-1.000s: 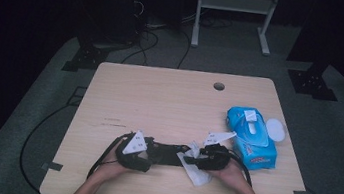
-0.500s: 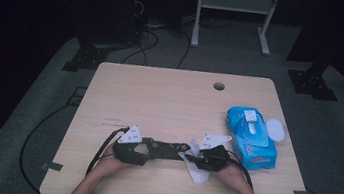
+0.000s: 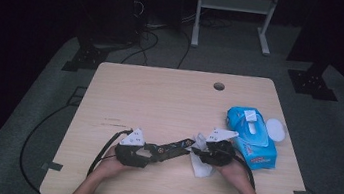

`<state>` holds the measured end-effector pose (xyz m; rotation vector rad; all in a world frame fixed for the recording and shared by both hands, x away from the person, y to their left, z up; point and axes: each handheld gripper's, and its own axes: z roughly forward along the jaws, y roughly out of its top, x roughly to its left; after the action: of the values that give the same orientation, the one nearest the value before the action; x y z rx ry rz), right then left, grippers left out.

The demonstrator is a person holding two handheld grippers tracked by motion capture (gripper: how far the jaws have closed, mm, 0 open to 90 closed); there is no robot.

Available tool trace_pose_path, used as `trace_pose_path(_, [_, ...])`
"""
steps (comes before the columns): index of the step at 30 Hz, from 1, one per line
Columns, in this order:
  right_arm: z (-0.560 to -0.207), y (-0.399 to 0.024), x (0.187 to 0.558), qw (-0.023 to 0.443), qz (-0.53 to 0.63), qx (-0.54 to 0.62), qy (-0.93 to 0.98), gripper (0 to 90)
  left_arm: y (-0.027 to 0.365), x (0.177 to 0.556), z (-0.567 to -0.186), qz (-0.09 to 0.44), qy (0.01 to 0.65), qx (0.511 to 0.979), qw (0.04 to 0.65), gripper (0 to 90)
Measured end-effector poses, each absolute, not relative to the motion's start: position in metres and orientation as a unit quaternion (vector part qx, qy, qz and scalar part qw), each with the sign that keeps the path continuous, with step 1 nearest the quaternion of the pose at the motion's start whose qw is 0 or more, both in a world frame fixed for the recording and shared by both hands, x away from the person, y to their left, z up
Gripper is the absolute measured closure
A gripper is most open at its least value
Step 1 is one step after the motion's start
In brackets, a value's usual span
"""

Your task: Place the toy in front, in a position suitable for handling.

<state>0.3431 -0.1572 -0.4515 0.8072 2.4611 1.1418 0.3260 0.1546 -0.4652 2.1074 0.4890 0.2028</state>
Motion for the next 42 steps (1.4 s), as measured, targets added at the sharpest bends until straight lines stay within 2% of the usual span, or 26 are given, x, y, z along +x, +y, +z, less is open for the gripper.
trace_pose_path(6, [-0.438,-0.162,0.336,0.183,0.402,0.282,0.852,76.1,0.153,0.325,-0.465,0.076,0.192,0.861,0.465,54.7])
trace_pose_path(10, [-0.427,-0.162,0.332,0.190,0.428,0.284,0.837,82.0,0.149,0.324,-0.466,0.074,0.188,0.863,0.463,53.1])
trace_pose_path(12, [-0.424,-0.156,0.330,0.178,0.446,0.283,0.830,82.7,0.145,0.325,-0.466,0.077,0.195,0.862,0.461,48.6])
trace_pose_path(15, [-0.424,-0.145,0.328,0.169,0.454,0.278,0.829,83.6,0.138,0.324,-0.467,0.085,0.192,0.863,0.459,48.1])
trace_pose_path(18, [-0.427,-0.132,0.329,0.169,0.455,0.275,0.830,84.4,0.134,0.323,-0.467,0.101,0.190,0.865,0.453,55.1])
trace_pose_path(24, [-0.431,-0.110,0.328,0.181,0.456,0.274,0.827,85.1,0.136,0.323,-0.467,0.117,0.202,0.861,0.451,57.0])
trace_pose_path(31, [-0.428,-0.111,0.329,0.179,0.465,0.278,0.821,85.4,0.136,0.323,-0.467,0.122,0.207,0.861,0.449,57.3])
trace_pose_path(36, [-0.412,-0.125,0.329,0.190,0.494,0.296,0.795,85.6,0.133,0.322,-0.467,0.122,0.204,0.861,0.449,57.3])
trace_pose_path(39, [-0.403,-0.124,0.328,0.174,0.520,0.297,0.782,85.6,0.131,0.322,-0.467,0.122,0.200,0.863,0.448,57.3])
trace_pose_path(42, [-0.403,-0.111,0.326,0.139,0.542,0.284,0.779,85.4,0.130,0.321,-0.468,0.122,0.200,0.862,0.450,57.2])
